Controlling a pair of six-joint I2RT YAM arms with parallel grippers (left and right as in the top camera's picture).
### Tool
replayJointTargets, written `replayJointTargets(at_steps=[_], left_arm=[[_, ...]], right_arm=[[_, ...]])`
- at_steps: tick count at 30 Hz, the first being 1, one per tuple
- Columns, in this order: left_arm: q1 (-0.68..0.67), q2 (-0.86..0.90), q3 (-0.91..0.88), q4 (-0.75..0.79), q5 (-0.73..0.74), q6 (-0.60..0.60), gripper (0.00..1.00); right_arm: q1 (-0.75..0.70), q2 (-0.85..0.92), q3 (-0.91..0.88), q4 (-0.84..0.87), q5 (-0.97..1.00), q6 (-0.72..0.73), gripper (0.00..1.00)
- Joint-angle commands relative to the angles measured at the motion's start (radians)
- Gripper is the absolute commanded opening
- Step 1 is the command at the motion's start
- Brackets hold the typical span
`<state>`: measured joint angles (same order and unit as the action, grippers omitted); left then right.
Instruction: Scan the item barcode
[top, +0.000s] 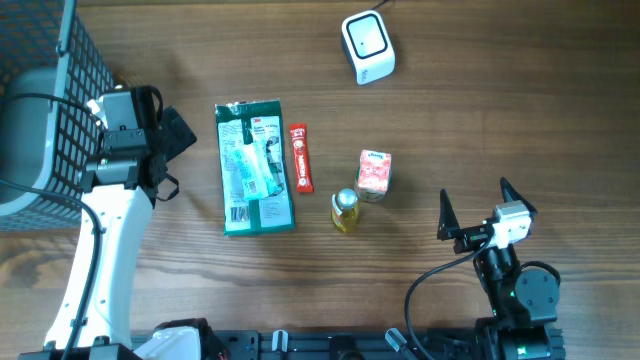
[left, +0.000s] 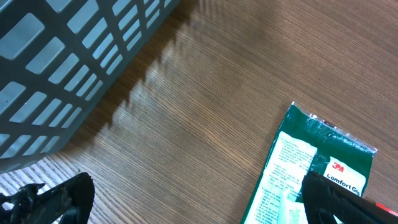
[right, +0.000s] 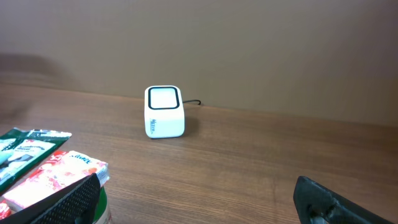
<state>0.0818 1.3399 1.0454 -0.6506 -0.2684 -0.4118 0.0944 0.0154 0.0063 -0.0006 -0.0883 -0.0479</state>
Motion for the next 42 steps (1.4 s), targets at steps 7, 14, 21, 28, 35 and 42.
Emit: replayJointTargets(at_steps=[7, 14, 21, 28, 35, 42], left_arm=[[0.006, -0.004, 0.008, 0.000, -0.013, 0.012, 1.00], [0.006, -0.004, 0.008, 0.000, -0.013, 0.012, 1.00], [0.006, -0.004, 0.008, 0.000, -0.013, 0.012, 1.00], [0.006, -0.004, 0.008, 0.000, -0.013, 0.012, 1.00], [0.006, -0.004, 0.008, 0.000, -0.013, 0.012, 1.00], [0.006, -0.004, 0.008, 0.000, -0.013, 0.012, 1.00]], right_arm=[[-0.003, -0.006, -0.001, 0.003, 0.009, -0.005, 1.00], [-0.003, -0.006, -0.001, 0.003, 0.009, -0.003, 1.00], [-0.003, 0.012, -0.001, 0.005, 0.001, 0.242, 1.00], [-0.003, 0.015, 0.116, -0.140, -0.058, 0.224, 1.00], [-0.003, 0.143, 0.513, -0.394, -0.016, 0.242, 1.00], [-0.003, 0.590, 1.046, -0.889, -0.018, 0.326, 1.00]])
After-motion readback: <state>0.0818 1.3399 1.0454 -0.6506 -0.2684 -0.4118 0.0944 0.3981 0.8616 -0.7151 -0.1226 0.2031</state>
